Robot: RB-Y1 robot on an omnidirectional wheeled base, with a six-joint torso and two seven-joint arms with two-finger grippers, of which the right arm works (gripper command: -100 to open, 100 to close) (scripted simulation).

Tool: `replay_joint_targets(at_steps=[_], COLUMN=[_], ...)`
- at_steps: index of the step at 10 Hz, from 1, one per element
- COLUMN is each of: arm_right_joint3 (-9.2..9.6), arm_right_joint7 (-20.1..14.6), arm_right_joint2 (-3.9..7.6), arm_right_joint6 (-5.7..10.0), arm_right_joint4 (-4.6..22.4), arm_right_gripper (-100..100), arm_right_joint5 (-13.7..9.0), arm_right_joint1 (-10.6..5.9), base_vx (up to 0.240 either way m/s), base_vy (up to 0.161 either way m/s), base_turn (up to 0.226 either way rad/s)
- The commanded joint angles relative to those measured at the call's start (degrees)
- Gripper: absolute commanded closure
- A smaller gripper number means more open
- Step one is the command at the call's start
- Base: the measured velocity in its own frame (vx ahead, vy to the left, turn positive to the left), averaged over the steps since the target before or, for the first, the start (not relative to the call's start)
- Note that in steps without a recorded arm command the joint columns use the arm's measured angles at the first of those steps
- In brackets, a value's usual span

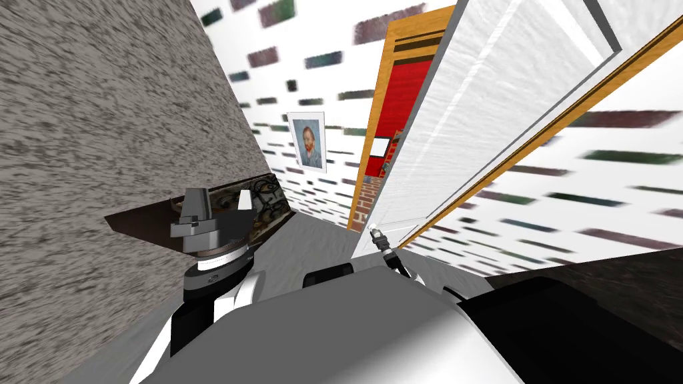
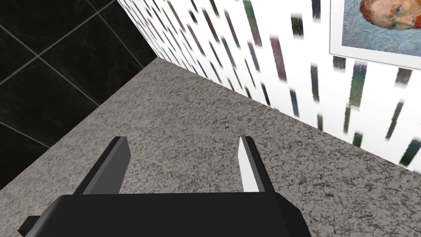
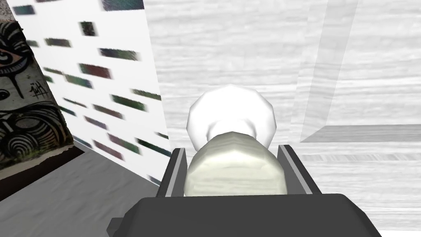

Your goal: Pull the door open

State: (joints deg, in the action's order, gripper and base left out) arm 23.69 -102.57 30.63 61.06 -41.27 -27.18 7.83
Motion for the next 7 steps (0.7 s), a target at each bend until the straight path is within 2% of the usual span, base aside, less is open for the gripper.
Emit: replay_joint_targets(at_steps=[1, 3, 4, 5, 7], arm_right_joint3=[0.82, 1.86, 1.60, 2.14, 2.58], arm_right_joint7=[-1.14, -2.42, -2.14, -2.73, -3.30], arm_right_joint2=[0.93, 1.93, 1.47, 1.79, 2.16], arm_right_joint6=[1.60, 3.55, 3.07, 4.25, 5.50], arm_right_joint4=[0.35, 0.78, 1.35, 1.82, 2.39], arm_right_gripper=[100, 100, 100, 100, 100], arm_right_joint5=[0.37, 0.87, 0.78, 1.09, 1.35], arm_right_joint1=[0.84, 1.71, 1.00, 1.48, 1.85], base_vx=[-0.213, -0.212, -0.125, -0.158, -0.223], base_vy=[-0.062, -0.062, -0.034, -0.056, -0.076], base_turn=[0.151, 0.129, 0.032, 0.132, 0.184])
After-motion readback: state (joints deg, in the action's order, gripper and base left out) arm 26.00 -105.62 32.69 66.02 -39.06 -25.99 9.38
